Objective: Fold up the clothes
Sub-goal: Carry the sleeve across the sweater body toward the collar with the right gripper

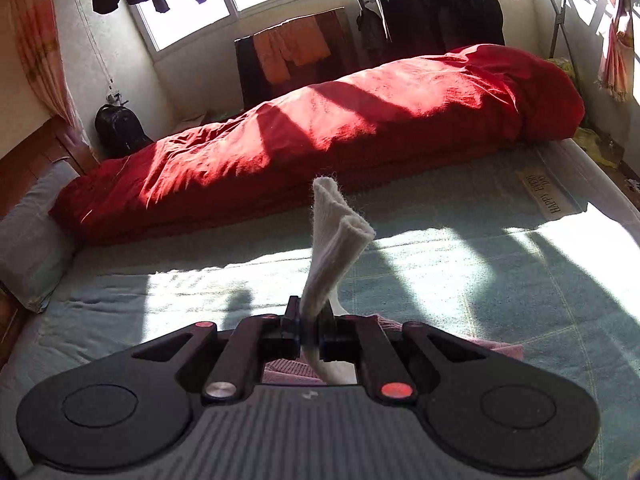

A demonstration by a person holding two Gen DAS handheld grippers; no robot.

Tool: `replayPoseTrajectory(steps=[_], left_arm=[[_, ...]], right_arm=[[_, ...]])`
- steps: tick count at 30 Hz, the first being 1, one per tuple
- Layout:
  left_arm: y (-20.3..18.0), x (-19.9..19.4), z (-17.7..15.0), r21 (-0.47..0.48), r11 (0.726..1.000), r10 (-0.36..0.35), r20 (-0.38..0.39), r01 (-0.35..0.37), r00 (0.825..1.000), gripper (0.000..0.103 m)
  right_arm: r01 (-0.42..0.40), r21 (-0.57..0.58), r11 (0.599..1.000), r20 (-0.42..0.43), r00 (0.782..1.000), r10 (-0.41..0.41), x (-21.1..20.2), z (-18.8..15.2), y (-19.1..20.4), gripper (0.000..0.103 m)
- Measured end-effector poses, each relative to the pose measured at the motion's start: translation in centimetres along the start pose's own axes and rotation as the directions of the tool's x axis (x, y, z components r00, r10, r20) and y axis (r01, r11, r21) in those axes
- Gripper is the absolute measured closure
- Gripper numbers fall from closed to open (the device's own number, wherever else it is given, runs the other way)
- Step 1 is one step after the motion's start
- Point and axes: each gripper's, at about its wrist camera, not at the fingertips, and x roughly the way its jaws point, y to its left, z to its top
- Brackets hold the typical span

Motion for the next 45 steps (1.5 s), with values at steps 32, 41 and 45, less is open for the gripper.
replayPoseTrajectory(steps=[32, 41, 45], left_arm=[[1.1, 1.3, -1.3, -0.023, 1.0, -0.011, -0.064, 0.01, 0.998, 0.001], [1.4, 1.5, -1.4, -0.035, 0.999, -0.006, -0.062, 0.004, 0.998, 0.001], [1.7, 1.5, -1.5, -0.056, 0.998, -0.013, -0.058, 0.009, 0.998, 0.001]], right_arm=[[0.19, -0.478, 0.858, -0.058, 0.967, -0.246, 15.7, -14.6, 12.9, 0.094], [0.19, -0.472, 0.861, -0.07, 0.965, -0.251, 17.2, -15.3, 13.2, 0.094], [0.168, -0.474, 0.865, -0.098, 0.966, -0.241, 17.6, -15.5, 13.2, 0.088]])
